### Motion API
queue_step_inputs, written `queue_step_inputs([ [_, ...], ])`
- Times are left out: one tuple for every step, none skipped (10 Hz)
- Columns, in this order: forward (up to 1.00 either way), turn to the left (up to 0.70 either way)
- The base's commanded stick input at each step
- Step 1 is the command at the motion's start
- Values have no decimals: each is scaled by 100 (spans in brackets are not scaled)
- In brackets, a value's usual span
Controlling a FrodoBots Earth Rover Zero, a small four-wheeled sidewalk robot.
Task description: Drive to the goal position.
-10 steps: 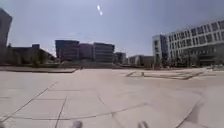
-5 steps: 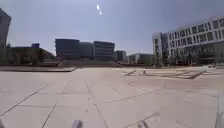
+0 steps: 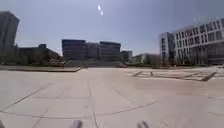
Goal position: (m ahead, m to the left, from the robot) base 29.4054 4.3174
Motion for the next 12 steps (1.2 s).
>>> queue_step_inputs([
  [85,7],
  [85,0],
  [85,0],
  [85,0],
  [85,0],
  [85,0],
  [85,0],
  [85,0],
  [85,0],
  [85,0],
  [85,0],
  [85,0],
])
